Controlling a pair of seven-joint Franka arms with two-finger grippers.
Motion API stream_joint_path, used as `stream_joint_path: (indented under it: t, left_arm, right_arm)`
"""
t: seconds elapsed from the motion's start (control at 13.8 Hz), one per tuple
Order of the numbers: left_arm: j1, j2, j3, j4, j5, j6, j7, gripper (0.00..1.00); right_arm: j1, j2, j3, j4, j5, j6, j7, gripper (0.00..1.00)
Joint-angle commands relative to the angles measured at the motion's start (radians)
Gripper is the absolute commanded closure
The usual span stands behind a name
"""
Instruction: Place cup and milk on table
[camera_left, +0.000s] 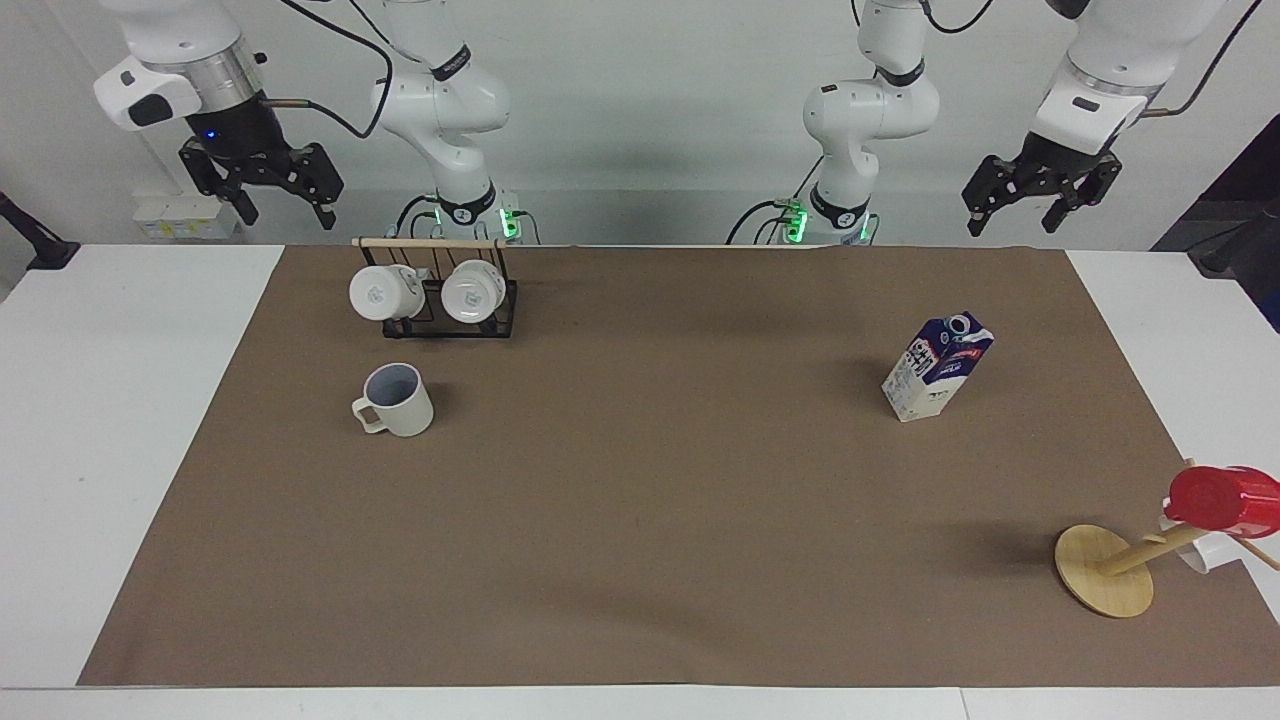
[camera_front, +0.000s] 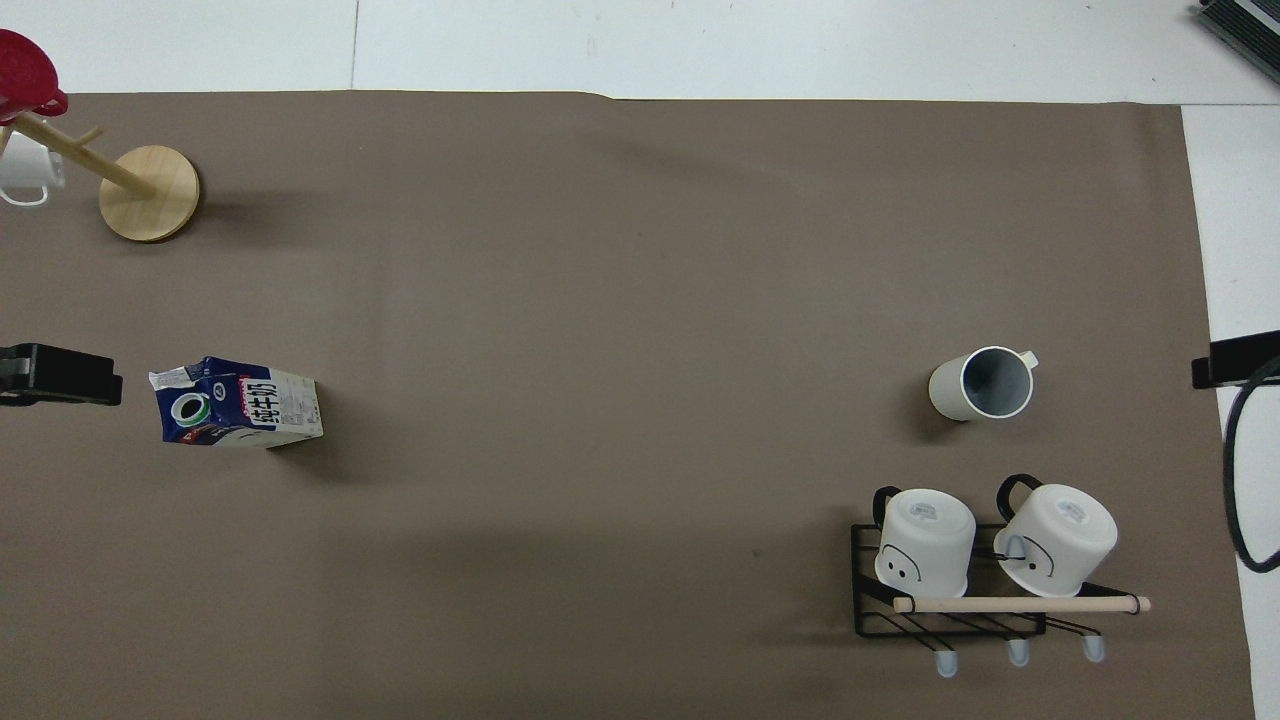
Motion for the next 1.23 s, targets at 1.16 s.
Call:
stream_joint_path:
  t: [1.16]
  left_arm:
    - [-0.013, 0.001, 0.009, 0.013, 0.011, -0.017, -0.011, 0.0]
  right_arm:
    - [0.002, -0.034, 0.006, -0.059, 0.008, 0.029, 0.001, 0.0]
